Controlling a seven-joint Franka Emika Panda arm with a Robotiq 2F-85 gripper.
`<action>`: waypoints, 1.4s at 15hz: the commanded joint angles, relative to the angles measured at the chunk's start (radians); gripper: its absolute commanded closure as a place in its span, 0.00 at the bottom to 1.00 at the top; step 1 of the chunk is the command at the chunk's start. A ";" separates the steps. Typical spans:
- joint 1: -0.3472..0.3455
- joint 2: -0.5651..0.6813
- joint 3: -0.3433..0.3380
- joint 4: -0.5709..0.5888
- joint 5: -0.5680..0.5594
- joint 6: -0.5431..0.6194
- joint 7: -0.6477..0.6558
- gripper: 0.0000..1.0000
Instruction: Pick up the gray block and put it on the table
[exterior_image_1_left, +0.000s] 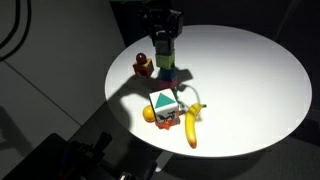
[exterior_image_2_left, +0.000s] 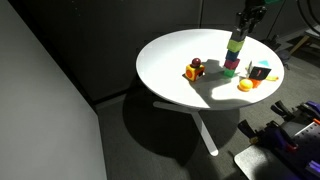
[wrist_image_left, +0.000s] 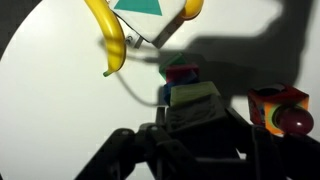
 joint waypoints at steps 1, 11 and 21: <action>0.008 -0.008 -0.001 0.012 -0.025 -0.011 0.009 0.66; 0.026 -0.082 0.009 -0.024 -0.039 -0.026 0.005 0.66; 0.065 -0.100 0.050 -0.053 -0.055 -0.026 0.000 0.66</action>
